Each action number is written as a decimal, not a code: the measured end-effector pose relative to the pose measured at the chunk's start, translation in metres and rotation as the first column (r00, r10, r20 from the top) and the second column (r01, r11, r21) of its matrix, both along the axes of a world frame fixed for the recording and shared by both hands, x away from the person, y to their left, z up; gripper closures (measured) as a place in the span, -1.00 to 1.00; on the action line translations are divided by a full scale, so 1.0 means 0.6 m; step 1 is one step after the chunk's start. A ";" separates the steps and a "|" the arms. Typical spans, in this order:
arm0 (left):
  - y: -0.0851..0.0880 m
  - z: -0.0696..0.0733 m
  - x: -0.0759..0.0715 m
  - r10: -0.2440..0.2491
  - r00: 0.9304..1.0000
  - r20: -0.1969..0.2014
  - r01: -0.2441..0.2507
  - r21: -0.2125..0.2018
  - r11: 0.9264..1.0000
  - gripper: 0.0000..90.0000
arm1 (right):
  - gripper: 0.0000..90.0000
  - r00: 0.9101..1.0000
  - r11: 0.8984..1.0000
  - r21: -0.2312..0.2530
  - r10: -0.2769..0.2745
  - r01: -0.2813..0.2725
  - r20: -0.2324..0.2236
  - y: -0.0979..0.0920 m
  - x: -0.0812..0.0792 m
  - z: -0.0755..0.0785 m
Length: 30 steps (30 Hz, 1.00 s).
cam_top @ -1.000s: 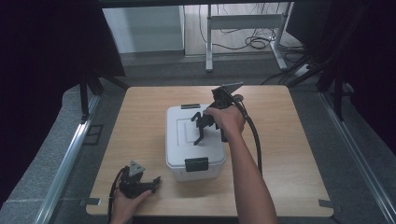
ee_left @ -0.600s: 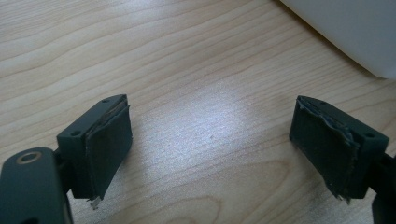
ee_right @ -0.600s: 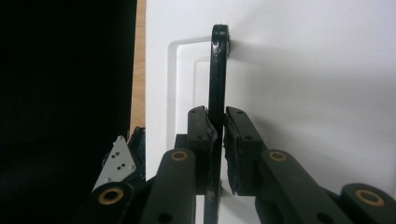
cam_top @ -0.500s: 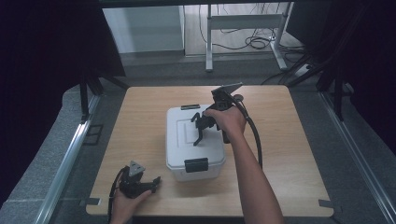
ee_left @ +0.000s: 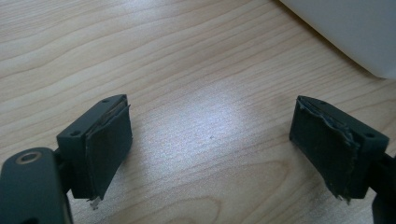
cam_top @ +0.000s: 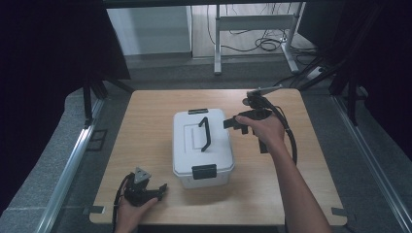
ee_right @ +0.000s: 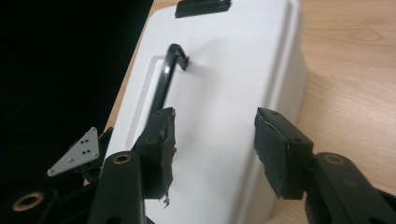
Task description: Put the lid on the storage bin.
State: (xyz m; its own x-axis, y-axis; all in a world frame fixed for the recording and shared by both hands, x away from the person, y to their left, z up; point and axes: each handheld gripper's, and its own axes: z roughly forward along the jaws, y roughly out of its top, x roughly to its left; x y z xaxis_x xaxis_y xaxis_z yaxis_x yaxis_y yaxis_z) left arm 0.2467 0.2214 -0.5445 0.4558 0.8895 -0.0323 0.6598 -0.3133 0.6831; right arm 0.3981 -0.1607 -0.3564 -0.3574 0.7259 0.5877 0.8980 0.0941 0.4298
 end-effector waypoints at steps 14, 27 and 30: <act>0.000 0.000 0.000 0.002 1.000 0.003 -0.002 -0.003 1.000 -0.71 | -0.04 0.996 0.999 0.047 -0.010 0.006 0.089 -0.078 -0.040 -0.036; 0.000 -0.001 0.000 0.002 1.000 0.002 -0.002 -0.003 1.000 -0.71 | -0.08 0.995 0.997 0.073 -0.042 0.035 0.092 -0.137 -0.082 -0.098; 0.000 -0.001 0.000 0.002 1.000 0.002 -0.002 -0.003 1.000 -0.71 | -0.09 0.994 0.996 0.083 -0.053 0.045 0.093 -0.153 -0.092 -0.116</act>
